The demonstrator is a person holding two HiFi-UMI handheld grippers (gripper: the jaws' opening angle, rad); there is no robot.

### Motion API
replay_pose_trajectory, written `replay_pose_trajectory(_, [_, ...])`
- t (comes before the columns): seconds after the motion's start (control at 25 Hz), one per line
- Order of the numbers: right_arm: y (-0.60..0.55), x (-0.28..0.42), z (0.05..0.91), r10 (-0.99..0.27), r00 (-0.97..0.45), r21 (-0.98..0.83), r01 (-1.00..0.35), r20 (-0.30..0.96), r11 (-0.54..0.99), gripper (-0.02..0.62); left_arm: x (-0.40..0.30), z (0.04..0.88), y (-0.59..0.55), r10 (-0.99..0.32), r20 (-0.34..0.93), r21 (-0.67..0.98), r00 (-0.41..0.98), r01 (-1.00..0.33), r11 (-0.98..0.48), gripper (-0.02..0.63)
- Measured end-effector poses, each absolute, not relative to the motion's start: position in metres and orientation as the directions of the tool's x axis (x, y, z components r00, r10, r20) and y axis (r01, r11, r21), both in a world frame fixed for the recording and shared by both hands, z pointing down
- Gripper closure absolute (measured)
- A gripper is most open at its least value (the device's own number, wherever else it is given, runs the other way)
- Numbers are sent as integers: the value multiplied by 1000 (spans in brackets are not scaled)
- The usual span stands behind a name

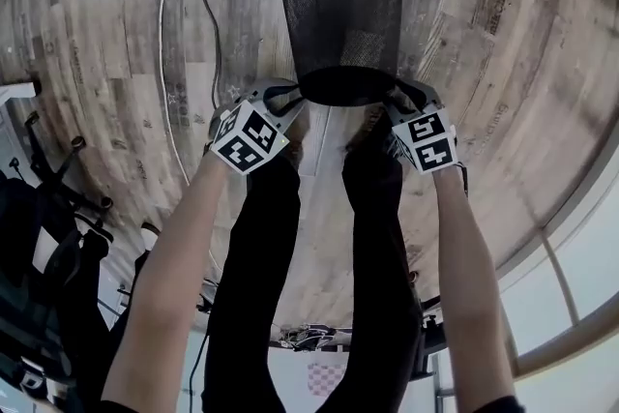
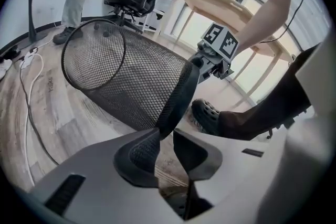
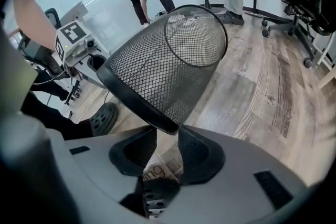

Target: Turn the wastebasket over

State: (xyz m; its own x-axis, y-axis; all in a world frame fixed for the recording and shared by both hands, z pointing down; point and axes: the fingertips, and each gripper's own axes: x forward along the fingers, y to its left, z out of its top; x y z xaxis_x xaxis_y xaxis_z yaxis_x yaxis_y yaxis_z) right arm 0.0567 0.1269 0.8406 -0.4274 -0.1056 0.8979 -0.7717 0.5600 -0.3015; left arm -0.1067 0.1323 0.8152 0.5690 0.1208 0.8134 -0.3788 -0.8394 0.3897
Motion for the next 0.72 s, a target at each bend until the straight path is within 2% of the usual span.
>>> replay_pose_trajectory(0.52, [135, 57, 869, -106, -373, -267, -809, 922, 523, 462, -106, 844, 145, 184, 838, 383, 513, -315, -868, 517])
replay_pose_trajectory(0.64, [139, 55, 867, -93, -385, -287, -809, 918, 512, 418, -104, 844, 145, 189, 841, 382, 506, -309, -871, 520])
replay_pose_trajectory(0.72, [139, 56, 857, -100, -395, -301, -820, 913, 486, 416, -101, 841, 145, 188, 841, 381, 507, -309, -871, 523])
